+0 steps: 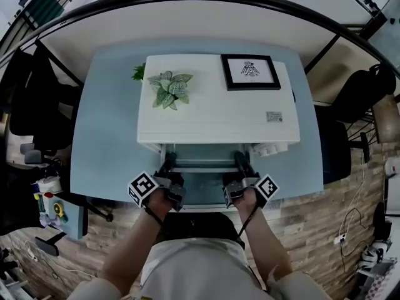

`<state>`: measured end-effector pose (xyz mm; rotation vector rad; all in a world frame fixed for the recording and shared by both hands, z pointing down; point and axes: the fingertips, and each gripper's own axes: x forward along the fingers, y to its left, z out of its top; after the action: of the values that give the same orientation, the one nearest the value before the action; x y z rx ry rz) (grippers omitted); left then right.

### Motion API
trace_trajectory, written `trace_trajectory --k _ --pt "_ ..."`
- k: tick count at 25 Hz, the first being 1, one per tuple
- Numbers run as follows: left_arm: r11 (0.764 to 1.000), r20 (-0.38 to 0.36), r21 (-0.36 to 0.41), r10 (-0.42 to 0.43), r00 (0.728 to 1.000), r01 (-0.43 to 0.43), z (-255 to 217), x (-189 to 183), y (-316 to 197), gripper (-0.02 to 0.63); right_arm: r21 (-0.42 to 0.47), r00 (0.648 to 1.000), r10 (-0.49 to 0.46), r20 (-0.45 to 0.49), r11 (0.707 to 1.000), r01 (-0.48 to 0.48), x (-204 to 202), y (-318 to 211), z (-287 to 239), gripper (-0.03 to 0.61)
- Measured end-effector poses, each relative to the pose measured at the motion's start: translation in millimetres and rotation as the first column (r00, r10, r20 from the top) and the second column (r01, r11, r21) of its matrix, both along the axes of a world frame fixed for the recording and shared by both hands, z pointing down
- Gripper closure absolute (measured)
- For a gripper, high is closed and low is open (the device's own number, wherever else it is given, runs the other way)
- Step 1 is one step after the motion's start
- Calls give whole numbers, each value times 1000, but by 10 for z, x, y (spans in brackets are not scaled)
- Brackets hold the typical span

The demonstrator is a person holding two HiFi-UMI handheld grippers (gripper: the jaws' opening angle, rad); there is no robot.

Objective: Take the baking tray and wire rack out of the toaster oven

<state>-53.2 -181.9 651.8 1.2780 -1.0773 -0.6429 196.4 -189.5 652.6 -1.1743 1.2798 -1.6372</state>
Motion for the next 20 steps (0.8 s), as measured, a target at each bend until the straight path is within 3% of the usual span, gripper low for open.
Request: trace_trajectory --k 20 --pt "985 -29 -89 147 989 -149 -151 62 1248 581 -87 996 -52 -69 995 46 -14 1310 -276 561"
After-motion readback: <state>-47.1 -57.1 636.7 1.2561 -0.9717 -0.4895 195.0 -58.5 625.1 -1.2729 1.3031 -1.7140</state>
